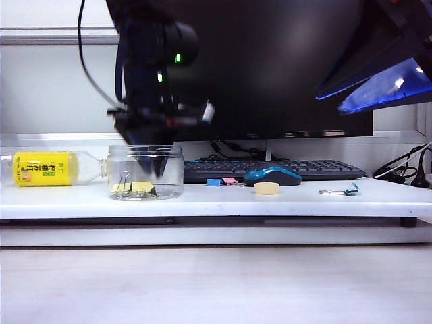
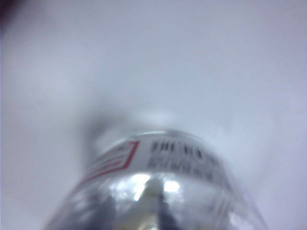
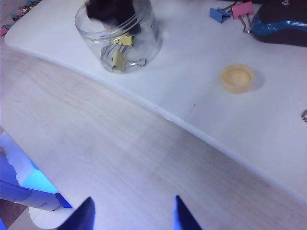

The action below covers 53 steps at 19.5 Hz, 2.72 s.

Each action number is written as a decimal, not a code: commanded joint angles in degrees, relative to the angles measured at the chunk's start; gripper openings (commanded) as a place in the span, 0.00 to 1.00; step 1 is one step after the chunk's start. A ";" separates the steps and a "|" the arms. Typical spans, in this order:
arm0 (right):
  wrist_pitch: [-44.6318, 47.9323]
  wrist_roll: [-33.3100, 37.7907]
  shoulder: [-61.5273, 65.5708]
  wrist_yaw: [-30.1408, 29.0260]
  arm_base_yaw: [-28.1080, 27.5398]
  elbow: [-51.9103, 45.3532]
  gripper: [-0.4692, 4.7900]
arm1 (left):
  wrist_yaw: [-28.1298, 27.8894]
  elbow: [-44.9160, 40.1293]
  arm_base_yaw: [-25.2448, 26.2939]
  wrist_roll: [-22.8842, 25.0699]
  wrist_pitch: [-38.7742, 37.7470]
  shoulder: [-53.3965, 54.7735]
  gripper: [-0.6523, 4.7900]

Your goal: Take the clips out of the round transparent plastic box and place them on the table.

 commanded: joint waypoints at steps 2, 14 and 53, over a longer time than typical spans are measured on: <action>0.63 -0.20 -0.07 0.07 0.00 0.26 0.49 | -1.60 3.56 -0.11 8.68 -5.05 -0.31 0.35; 0.59 -0.44 -0.07 -0.20 -0.02 0.26 0.49 | 2.71 3.54 0.24 24.37 -9.49 -0.26 0.36; -5.49 -4.94 13.07 -3.15 0.02 17.90 0.63 | 5.88 3.52 2.14 26.43 -5.75 4.72 0.16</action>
